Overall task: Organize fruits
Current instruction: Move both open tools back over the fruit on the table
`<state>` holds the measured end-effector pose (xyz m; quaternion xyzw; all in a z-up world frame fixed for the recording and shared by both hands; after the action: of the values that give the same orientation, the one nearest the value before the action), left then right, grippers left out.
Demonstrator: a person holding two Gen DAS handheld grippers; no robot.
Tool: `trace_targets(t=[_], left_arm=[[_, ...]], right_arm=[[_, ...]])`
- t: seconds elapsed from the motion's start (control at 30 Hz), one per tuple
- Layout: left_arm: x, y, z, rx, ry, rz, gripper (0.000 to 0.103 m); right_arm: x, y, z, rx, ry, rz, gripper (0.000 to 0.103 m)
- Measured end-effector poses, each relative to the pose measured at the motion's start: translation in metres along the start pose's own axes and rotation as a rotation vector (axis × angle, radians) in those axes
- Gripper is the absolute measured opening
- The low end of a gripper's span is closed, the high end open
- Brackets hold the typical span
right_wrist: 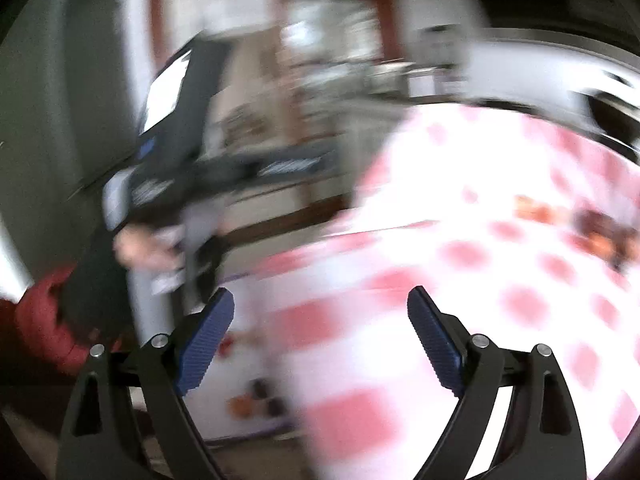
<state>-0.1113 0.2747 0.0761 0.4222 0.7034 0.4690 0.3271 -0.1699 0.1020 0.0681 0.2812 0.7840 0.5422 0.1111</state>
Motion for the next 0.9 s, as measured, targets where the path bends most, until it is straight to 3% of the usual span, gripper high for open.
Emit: trace_targets(t=[0.1, 0.17, 0.3, 0.37, 0.5, 0.67, 0.77, 0.9], left_arm=[[-0.097, -0.013, 0.052, 0.069, -0.098, 0.082, 0.101], [-0.151, -0.032, 0.083, 0.136, -0.154, 0.104, 0.101], [-0.242, -0.036, 0.146, 0.2, -0.212, 0.039, 0.101], [-0.271, -0.039, 0.17, 0.217, -0.229, -0.011, 0.101], [-0.3, -0.041, 0.202, 0.258, -0.249, -0.111, 0.101], [-0.304, -0.042, 0.232, 0.227, -0.255, -0.17, 0.101], [-0.284, -0.038, 0.232, 0.208, -0.243, -0.216, 0.101], [-0.268, -0.036, 0.232, 0.196, -0.227, -0.252, 0.101]], right_arm=[[-0.105, 0.0, -0.022, -0.02, -0.239, 0.13, 0.087], [-0.159, -0.007, -0.029, -0.019, -0.327, 0.214, 0.087], [-0.28, -0.037, -0.039, -0.005, -0.516, 0.392, 0.087], [-0.315, -0.042, -0.041, -0.014, -0.552, 0.464, 0.087], [-0.368, -0.047, -0.047, -0.046, -0.602, 0.568, 0.087], [-0.404, -0.058, -0.024, -0.024, -0.617, 0.603, 0.087], [-0.416, -0.05, -0.004, 0.005, -0.608, 0.571, 0.085], [-0.434, -0.039, 0.037, 0.108, -0.635, 0.468, 0.072]])
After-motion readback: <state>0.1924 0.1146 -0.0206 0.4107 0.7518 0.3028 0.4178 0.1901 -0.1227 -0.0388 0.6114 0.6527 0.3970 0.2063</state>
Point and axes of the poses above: each gripper's, at about its wrist camera, not at the fingertips, and z roughly the way its jaws point, x to its left, y to its top, the point moved 10 cm from there along z, roughly the way its jaws point, and after that the axes turned 8 degrees about -x, right-handed, at the moved point
